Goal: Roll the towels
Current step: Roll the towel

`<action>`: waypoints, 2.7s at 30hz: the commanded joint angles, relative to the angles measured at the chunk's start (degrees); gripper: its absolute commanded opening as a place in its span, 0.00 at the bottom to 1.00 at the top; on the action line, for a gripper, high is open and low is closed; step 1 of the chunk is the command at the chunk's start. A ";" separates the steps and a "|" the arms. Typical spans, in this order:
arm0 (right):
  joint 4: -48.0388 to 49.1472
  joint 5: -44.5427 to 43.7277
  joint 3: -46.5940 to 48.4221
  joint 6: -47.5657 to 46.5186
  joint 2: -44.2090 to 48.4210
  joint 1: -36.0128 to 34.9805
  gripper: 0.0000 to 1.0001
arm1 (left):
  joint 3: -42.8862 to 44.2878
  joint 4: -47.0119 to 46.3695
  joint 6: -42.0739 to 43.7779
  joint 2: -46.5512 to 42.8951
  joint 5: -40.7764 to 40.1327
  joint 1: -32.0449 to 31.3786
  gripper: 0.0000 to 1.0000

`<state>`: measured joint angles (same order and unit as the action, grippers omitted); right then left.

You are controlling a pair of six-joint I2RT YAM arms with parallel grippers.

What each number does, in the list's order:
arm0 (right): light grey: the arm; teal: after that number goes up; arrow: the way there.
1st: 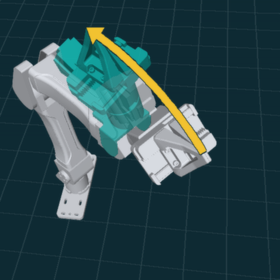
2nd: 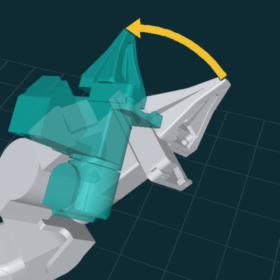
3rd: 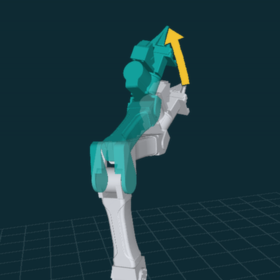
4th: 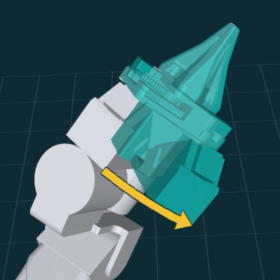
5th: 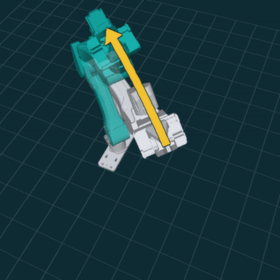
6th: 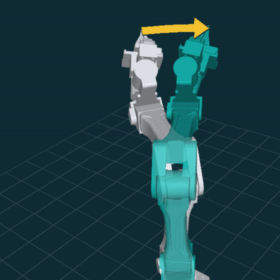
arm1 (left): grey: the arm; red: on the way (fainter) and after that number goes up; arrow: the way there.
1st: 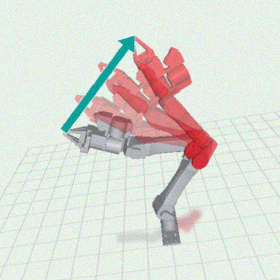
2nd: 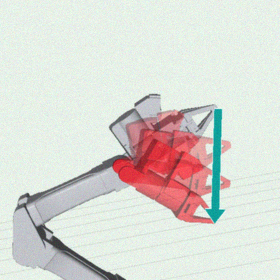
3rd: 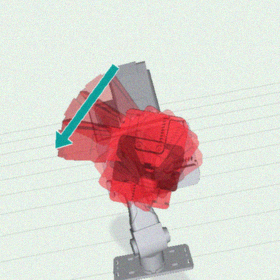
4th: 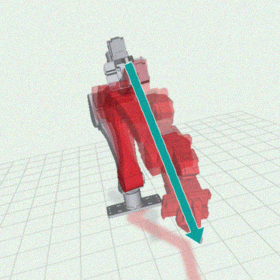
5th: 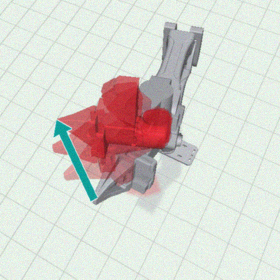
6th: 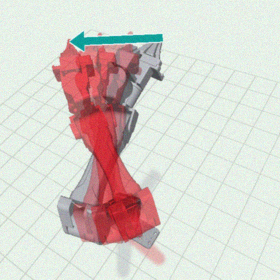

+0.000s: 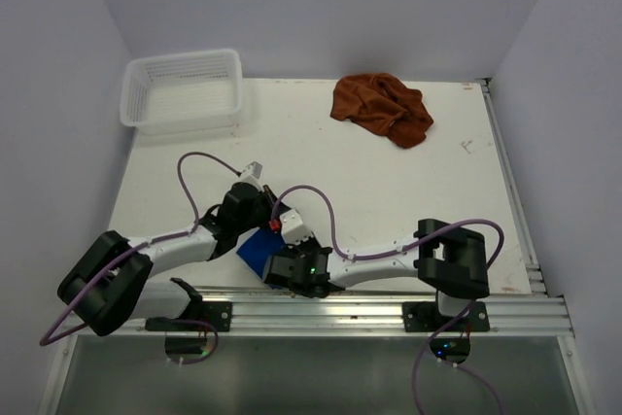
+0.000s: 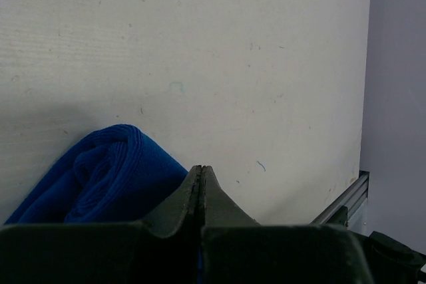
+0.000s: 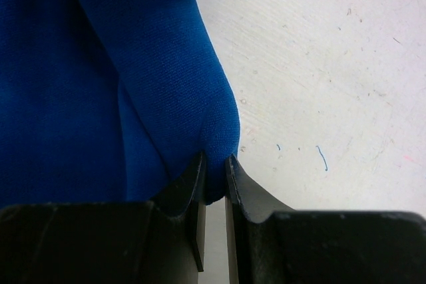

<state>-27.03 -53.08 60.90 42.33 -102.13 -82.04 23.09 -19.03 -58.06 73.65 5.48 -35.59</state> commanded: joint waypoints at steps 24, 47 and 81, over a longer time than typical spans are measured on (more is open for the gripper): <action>17.00 15.01 -13.52 0.30 16.59 2.32 0.36 | -5.78 -3.82 -0.21 2.82 -7.67 -1.06 0.00; 49.87 49.21 -32.87 7.51 21.45 21.92 0.70 | -8.68 -4.79 -0.03 2.20 -7.32 -1.06 0.00; 28.88 15.76 -22.68 -9.54 19.52 8.57 0.00 | 8.10 2.85 6.47 2.99 -5.83 0.61 0.15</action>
<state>6.24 -25.85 34.83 35.81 -81.12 -71.50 27.11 -18.13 -54.43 76.64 0.30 -35.83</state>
